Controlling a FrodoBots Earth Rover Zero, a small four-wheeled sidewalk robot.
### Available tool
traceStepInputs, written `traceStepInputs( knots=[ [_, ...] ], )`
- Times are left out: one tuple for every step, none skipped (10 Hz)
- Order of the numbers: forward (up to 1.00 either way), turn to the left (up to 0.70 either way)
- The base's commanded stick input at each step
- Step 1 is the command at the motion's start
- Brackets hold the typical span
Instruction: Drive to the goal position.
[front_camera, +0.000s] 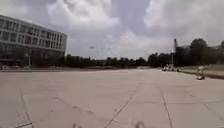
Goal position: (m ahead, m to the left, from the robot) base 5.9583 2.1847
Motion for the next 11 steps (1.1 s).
traceStepInputs(
  knots=[
    [0.60,0.00],
    [0.60,0.02],
    [0.60,0.07],
    [0.60,0.13],
    [0.60,0.15],
    [0.60,0.15],
    [0.60,0.15],
    [0.60,0.00],
    [0.60,0.00],
    [0.60,0.00],
    [0.60,0.00]
  ],
)
